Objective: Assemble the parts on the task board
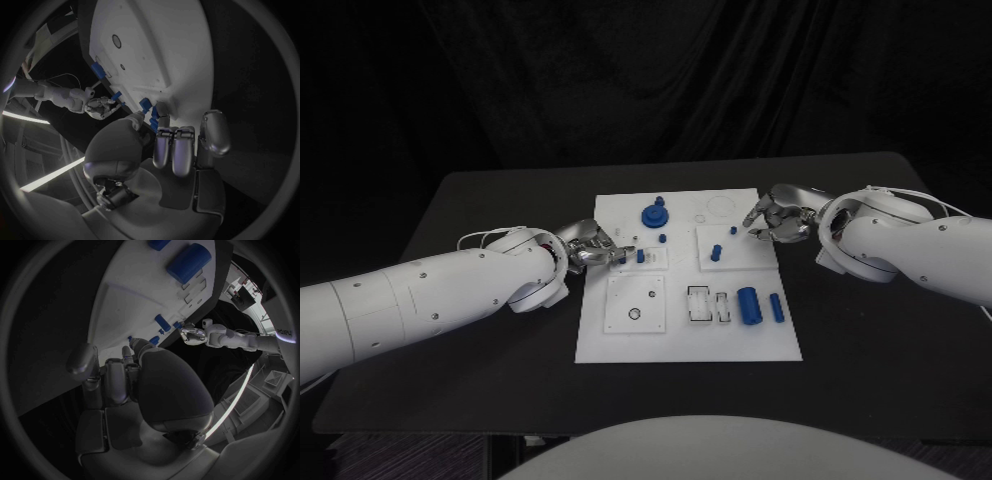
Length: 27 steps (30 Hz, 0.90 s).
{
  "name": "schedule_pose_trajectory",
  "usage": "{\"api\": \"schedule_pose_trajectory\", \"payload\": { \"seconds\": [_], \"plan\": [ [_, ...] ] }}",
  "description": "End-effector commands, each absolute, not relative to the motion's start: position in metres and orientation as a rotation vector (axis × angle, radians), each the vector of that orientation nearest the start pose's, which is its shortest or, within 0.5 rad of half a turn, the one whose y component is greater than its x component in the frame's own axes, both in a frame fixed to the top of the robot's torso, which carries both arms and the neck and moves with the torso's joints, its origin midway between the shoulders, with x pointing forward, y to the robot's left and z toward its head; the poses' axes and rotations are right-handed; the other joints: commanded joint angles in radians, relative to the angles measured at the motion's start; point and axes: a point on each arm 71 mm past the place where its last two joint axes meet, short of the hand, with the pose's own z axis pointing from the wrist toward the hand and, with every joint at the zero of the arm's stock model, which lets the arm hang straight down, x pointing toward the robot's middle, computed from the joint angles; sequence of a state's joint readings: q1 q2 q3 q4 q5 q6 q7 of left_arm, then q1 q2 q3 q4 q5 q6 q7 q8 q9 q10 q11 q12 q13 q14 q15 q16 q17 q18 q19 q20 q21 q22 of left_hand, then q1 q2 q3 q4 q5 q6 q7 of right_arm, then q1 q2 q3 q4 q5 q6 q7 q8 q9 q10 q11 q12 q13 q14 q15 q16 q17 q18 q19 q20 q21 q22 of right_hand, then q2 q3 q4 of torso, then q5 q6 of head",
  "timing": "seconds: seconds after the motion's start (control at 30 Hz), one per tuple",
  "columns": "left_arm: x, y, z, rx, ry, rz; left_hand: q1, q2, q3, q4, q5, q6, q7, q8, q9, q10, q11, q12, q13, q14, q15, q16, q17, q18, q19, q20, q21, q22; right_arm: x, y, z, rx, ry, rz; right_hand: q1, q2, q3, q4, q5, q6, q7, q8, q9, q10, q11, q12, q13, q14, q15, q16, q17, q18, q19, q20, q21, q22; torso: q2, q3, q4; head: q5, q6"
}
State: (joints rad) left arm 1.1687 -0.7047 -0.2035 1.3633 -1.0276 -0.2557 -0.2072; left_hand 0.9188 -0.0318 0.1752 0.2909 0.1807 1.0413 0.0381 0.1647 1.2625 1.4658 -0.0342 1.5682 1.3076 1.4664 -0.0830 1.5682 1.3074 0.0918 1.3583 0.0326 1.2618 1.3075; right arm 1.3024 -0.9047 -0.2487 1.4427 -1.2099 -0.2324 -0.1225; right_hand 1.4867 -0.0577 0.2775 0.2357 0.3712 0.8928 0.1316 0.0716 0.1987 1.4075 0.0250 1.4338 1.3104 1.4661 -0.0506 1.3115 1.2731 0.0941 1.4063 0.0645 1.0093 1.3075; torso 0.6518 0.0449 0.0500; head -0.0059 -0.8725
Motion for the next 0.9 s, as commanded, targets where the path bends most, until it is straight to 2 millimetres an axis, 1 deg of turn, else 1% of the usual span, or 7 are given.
{"api": "schedule_pose_trajectory", "payload": {
  "seconds": [0.03, 0.17, 0.27, 0.3, 0.37, 0.6, 0.9],
  "plan": [
    [0.4757, 0.1920, -0.2910, -0.252, 2.125, -0.617, -0.038, 0.018, -0.044, 0.002, -0.010, 0.005, 0.005, -0.008, -0.001, 0.105, 0.008, 0.003, 0.263, 0.104, 0.009, 0.003, 0.263, -0.005, -0.001, 0.006, -0.005, 0.051, 0.4870, -0.2672, -0.2248, 0.050, 1.936, 0.507, 0.000, 0.006, 0.006, -0.002, 0.006, -0.006, -0.003, -0.004, -0.002, -0.006, 0.002, -0.004, 0.036, 0.023, 0.007, -0.004, -0.001, 0.012, -0.009, -0.001, -0.005, 0.117, 0.000, 0.0000, 0.0001, 0.001, 0.000],
    [0.4763, 0.1931, -0.2907, -0.253, 2.117, -0.620, -0.075, 0.047, -0.089, 0.003, -0.016, 0.008, 0.005, -0.010, 0.000, 0.105, 0.008, 0.003, 0.263, 0.104, 0.009, 0.003, 0.263, -0.005, 0.000, 0.007, -0.008, 0.055, 0.4870, -0.2669, -0.2250, 0.050, 1.937, 0.508, 0.000, 0.006, 0.006, -0.002, 0.006, -0.006, -0.003, -0.004, -0.002, -0.006, 0.002, -0.004, 0.036, 0.023, 0.007, -0.004, -0.001, 0.012, -0.009, -0.001, -0.006, 0.117, 0.000, 0.0000, 0.0001, 0.002, 0.000],
    [0.4768, 0.1942, -0.2902, -0.258, 2.106, -0.619, -0.105, 0.077, -0.121, 0.003, -0.020, 0.013, 0.004, -0.007, 0.006, 0.105, 0.008, 0.003, 0.263, 0.104, 0.009, 0.003, 0.263, -0.005, 0.002, 0.007, -0.009, 0.058, 0.4869, -0.2669, -0.2251, 0.050, 1.938, 0.508, -0.002, 0.005, 0.007, -0.002, 0.006, -0.006, -0.003, -0.004, -0.002, -0.006, 0.002, -0.004, 0.036, 0.023, 0.007, -0.004, -0.001, 0.012, -0.010, -0.001, -0.008, 0.116, 0.000, 0.0000, 0.0001, 0.003, 0.000],
    [0.4771, 0.1947, -0.2900, -0.261, 2.101, -0.619, -0.117, 0.097, -0.135, 0.004, -0.023, 0.016, 0.002, -0.002, 0.014, 0.105, 0.007, 0.003, 0.263, 0.104, 0.008, 0.003, 0.263, -0.005, 0.004, 0.006, -0.007, 0.062, 0.4869, -0.2670, -0.2252, 0.050, 1.938, 0.508, -0.002, 0.005, 0.007, -0.002, 0.006, -0.006, -0.003, -0.004, -0.002, -0.006, 0.002, -0.004, 0.036, 0.023, 0.007, -0.004, -0.001, 0.012, -0.010, -0.001, -0.008, 0.116, 0.000, 0.0000, 0.0001, 0.004, 0.000],
    [0.4774, 0.1954, -0.2895, -0.263, 2.092, -0.620, -0.120, 0.108, -0.142, 0.003, -0.022, 0.018, 0.001, 0.003, 0.021, 0.105, 0.006, 0.003, 0.263, 0.104, 0.007, 0.003, 0.263, -0.006, 0.006, 0.006, -0.006, 0.064, 0.4869, -0.2671, -0.2252, 0.050, 1.938, 0.508, -0.002, 0.005, 0.007, -0.002, 0.006, -0.006, -0.003, -0.004, -0.002, -0.006, 0.002, -0.004, 0.036, 0.023, 0.007, -0.004, -0.001, 0.012, -0.010, -0.001, -0.008, 0.116, 0.000, 0.0000, 0.0001, 0.005, 0.000],
    [0.4793, 0.1963, -0.2861, -0.262, 2.037, -0.652, -0.126, 0.144, -0.167, 0.003, -0.020, 0.017, -0.002, 0.020, 0.050, 0.105, 0.003, 0.003, 0.263, 0.104, 0.005, 0.003, 0.263, -0.007, 0.011, 0.003, -0.004, 0.070, 0.4869, -0.2670, -0.2254, 0.049, 1.940, 0.508, -0.002, 0.005, 0.007, -0.002, 0.006, -0.006, -0.003, -0.004, -0.002, -0.006, 0.002, -0.004, 0.036, 0.023, 0.007, -0.004, -0.001, 0.012, -0.010, -0.001, -0.008, 0.116, 0.000, -0.0001, 0.0001, 0.008, 0.000],
    [0.4801, 0.1966, -0.2846, -0.250, 2.015, -0.677, -0.127, 0.158, -0.186, 0.003, -0.027, 0.016, -0.003, 0.030, 0.067, 0.105, 0.002, 0.003, 0.263, 0.104, 0.004, 0.003, 0.263, -0.007, 0.013, 0.003, -0.003, 0.073, 0.4868, -0.2666, -0.2258, 0.048, 1.942, 0.509, -0.002, 0.006, 0.008, -0.002, 0.006, -0.006, -0.003, -0.004, -0.002, -0.006, 0.002, -0.004, 0.036, 0.023, 0.007, -0.004, -0.002, 0.012, -0.009, -0.001, -0.009, 0.116, 0.000, -0.0001, 0.0001, 0.010, 0.000]
  ]
}}
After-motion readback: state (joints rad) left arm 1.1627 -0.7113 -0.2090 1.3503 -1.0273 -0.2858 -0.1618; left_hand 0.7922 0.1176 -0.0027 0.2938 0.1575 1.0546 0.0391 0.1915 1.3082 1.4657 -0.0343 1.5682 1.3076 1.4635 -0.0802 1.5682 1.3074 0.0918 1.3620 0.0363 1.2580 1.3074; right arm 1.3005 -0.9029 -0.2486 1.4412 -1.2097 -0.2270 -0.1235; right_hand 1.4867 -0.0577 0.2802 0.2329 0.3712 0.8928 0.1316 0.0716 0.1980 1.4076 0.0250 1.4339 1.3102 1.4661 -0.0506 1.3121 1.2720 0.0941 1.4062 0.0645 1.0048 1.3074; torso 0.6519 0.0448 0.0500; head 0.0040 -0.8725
